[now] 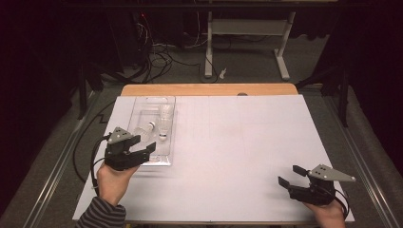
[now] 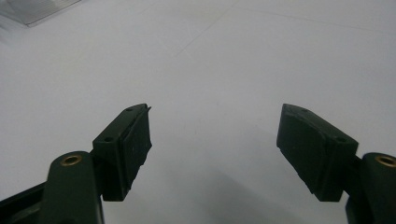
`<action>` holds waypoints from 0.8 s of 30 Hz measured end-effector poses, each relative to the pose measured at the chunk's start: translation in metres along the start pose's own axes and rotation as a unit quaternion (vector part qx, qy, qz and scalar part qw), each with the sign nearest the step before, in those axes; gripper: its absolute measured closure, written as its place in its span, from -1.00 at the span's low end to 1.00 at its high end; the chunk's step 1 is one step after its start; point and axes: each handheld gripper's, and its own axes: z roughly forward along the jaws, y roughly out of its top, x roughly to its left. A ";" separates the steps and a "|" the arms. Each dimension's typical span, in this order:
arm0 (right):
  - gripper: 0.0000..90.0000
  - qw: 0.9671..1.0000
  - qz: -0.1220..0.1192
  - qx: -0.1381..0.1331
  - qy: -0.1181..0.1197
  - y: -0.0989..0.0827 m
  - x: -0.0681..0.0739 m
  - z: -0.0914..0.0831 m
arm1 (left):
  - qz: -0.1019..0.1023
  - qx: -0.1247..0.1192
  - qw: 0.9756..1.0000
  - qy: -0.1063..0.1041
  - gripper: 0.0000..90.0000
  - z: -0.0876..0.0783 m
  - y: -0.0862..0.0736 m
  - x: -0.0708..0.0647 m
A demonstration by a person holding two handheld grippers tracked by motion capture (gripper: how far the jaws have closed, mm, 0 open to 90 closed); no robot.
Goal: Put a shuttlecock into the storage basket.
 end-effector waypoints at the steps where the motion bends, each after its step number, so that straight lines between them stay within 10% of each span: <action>1: -0.41 1.000 0.000 0.000 0.000 0.000 0.000 0.000 | 0.001 0.001 1.000 0.000 -0.18 0.000 0.000 0.000; 24: -0.41 1.000 0.000 0.000 -0.002 0.000 0.000 0.000 | -0.014 -0.019 1.000 -0.011 -0.19 -0.017 -0.019 0.005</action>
